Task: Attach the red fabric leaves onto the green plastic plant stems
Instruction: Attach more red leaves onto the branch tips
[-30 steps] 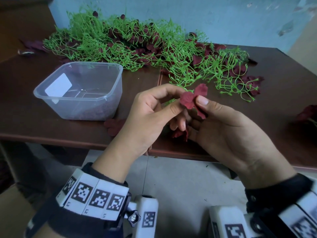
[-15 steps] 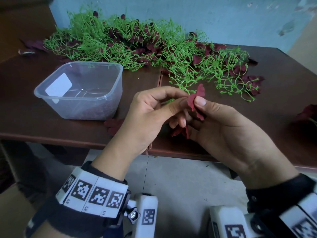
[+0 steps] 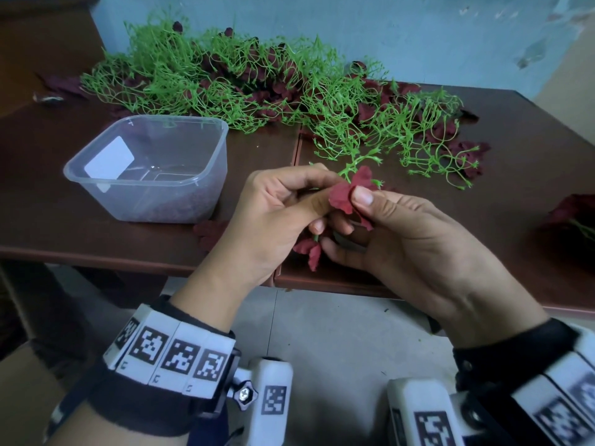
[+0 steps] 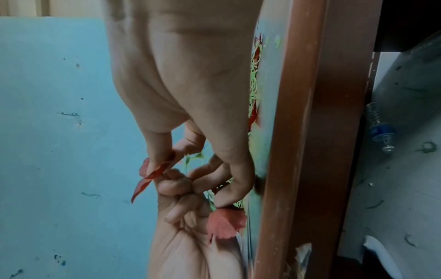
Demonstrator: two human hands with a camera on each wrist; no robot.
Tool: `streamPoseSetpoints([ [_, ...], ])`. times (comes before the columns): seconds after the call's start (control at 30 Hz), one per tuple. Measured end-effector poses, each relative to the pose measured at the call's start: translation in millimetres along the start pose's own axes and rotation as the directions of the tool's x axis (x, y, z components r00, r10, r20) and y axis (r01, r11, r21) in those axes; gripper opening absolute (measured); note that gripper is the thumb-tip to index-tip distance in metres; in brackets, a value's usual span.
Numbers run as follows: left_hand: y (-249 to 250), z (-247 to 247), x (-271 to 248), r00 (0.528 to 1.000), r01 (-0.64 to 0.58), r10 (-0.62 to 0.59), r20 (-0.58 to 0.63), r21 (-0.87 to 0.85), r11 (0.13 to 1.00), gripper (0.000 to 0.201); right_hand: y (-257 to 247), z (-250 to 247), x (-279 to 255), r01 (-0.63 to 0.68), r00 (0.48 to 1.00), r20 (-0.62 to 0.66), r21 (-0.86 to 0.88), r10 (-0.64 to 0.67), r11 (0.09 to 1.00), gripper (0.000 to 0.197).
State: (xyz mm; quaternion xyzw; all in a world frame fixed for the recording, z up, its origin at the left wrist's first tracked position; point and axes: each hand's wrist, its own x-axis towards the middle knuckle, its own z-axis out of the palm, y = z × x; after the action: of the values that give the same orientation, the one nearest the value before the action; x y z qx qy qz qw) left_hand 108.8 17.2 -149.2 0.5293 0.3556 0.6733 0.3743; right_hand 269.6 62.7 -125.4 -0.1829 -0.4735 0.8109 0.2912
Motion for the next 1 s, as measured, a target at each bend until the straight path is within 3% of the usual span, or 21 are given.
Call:
streamPoseSetpoints([
  [0.43,0.2,-1.8,1.3,1.0,0.02,-0.019,0.011,-0.058,0.998,0.007,3.4,6.2,0.8,0.052,0.993,-0.107,0.045,-0.047,0.998,0.046],
  [0.73,-1.5,6.6,1.7,0.995,0.1,-0.1,0.003,-0.091,0.991,0.008,2.5,1.0,6.6,0.036,0.983,-0.178,0.017,-0.032,0.999,0.021],
  [1.0,-3.9,2.4,4.0,0.993,0.091,-0.096,-0.062,-0.07,0.993,0.009,0.1,-0.4,7.1,-0.001,0.983,-0.183,0.024,0.005,1.0,0.017],
])
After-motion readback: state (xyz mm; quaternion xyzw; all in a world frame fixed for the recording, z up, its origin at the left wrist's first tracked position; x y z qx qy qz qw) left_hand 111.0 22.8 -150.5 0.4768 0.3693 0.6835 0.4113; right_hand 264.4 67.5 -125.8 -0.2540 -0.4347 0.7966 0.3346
